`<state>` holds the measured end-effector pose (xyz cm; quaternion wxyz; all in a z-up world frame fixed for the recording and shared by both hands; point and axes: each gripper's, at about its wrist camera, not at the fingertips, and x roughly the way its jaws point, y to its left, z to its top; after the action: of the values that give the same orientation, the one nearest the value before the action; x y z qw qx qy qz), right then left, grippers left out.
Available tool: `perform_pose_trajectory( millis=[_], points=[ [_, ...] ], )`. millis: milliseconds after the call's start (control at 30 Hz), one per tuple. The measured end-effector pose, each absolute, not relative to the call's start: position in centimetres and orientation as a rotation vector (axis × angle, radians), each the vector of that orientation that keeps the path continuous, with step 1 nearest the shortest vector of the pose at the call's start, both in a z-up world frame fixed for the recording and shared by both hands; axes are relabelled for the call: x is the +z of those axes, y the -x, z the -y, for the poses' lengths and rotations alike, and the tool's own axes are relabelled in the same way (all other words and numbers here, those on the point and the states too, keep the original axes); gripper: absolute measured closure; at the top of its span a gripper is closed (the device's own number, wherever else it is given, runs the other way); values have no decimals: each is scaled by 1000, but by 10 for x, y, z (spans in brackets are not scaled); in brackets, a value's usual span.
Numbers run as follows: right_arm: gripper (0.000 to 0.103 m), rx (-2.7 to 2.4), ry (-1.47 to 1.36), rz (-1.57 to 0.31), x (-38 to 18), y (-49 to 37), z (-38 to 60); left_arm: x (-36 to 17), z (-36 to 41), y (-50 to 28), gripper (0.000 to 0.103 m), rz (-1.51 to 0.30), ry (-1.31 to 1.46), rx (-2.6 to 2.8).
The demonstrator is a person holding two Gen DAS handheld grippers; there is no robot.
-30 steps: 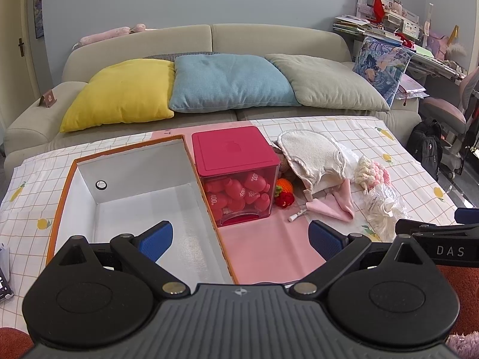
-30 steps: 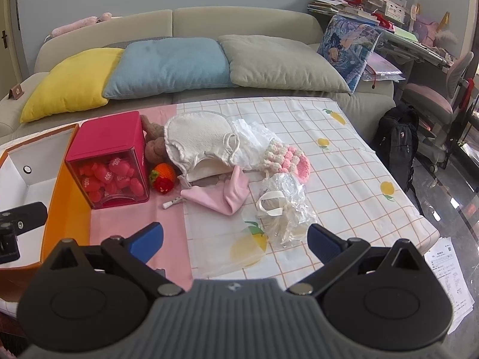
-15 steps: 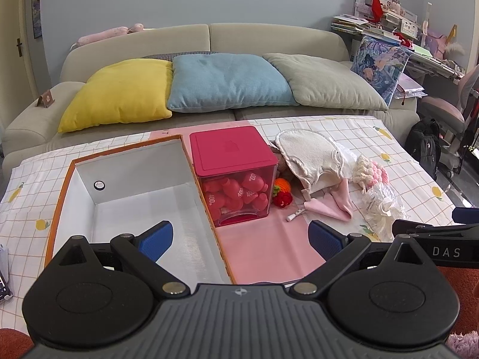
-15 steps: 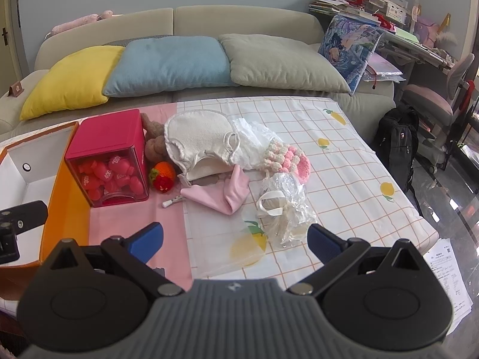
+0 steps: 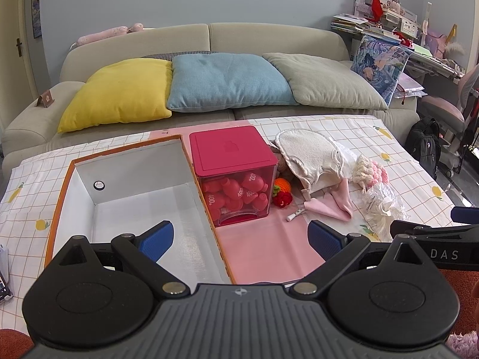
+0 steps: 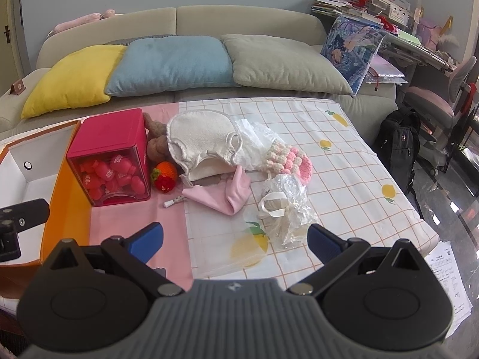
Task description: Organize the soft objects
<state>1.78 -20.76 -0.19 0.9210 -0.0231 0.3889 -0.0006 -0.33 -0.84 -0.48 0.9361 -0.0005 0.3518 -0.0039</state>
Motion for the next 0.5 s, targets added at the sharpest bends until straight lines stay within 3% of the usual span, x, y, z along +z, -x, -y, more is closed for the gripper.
perform_pose_trajectory(
  millis=[500],
  points=[
    [3, 6, 44, -786, -3, -18, 209, -1, 9, 2, 0, -693, 19, -73]
  ],
)
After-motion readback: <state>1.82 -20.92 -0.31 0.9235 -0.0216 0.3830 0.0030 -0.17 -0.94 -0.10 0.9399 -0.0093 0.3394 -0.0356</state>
